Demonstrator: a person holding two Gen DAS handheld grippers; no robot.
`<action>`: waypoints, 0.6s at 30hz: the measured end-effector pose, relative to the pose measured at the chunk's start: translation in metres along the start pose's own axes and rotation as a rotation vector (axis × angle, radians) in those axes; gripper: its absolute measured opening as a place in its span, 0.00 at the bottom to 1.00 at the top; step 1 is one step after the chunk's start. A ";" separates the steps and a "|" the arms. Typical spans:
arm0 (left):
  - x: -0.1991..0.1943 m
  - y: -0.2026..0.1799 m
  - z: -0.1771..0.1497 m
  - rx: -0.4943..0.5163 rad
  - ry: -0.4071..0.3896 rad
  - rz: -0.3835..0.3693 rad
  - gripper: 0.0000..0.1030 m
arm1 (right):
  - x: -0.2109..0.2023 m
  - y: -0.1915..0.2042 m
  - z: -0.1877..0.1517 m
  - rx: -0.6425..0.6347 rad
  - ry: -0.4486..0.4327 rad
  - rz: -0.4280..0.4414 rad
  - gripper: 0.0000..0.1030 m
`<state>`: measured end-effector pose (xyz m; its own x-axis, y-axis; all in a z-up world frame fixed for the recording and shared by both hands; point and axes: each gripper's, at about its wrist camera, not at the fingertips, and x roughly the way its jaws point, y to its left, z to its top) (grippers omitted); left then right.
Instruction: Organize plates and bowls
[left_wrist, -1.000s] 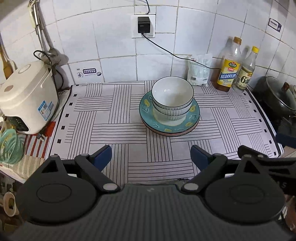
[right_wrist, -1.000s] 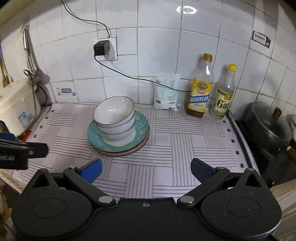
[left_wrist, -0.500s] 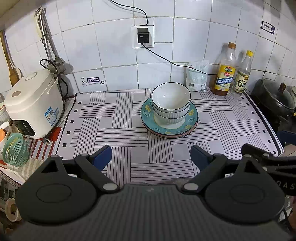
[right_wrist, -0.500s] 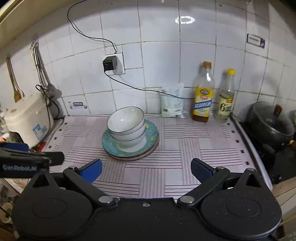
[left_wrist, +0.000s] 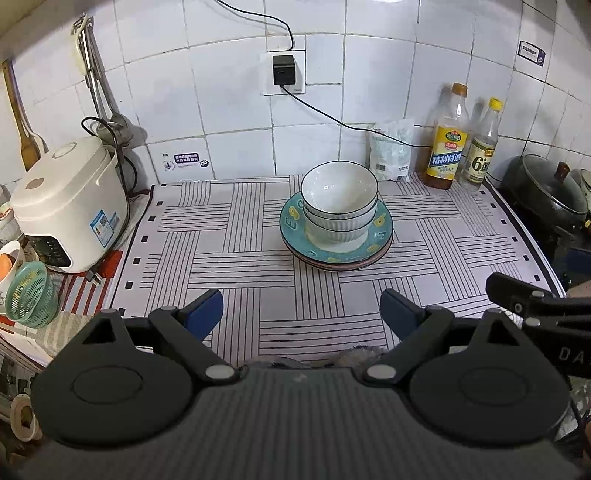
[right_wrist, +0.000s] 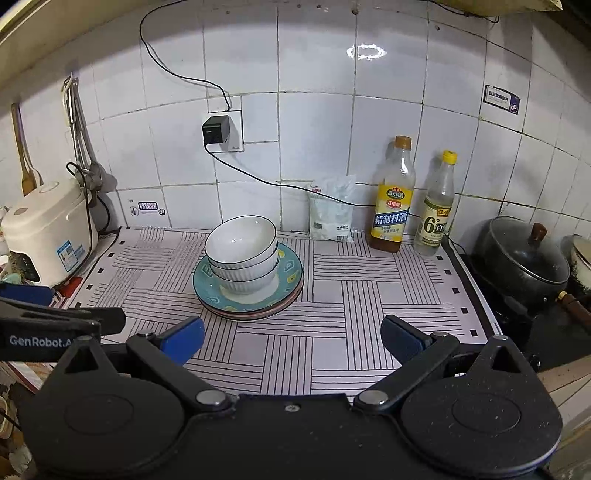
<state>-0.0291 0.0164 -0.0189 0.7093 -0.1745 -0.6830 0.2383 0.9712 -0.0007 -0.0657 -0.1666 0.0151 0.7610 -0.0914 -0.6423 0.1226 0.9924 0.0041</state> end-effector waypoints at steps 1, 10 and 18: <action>-0.001 0.000 0.000 -0.001 -0.002 0.001 0.90 | 0.000 0.001 0.000 0.001 0.000 0.002 1.00; -0.001 0.001 0.001 -0.007 -0.005 0.006 0.90 | 0.004 -0.002 0.000 0.010 0.013 0.007 1.00; -0.003 0.001 0.000 -0.011 -0.018 0.011 0.90 | 0.008 -0.003 -0.001 0.021 0.029 0.008 1.00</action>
<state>-0.0308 0.0183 -0.0168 0.7235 -0.1666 -0.6699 0.2232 0.9748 -0.0013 -0.0609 -0.1703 0.0093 0.7434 -0.0808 -0.6640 0.1303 0.9912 0.0252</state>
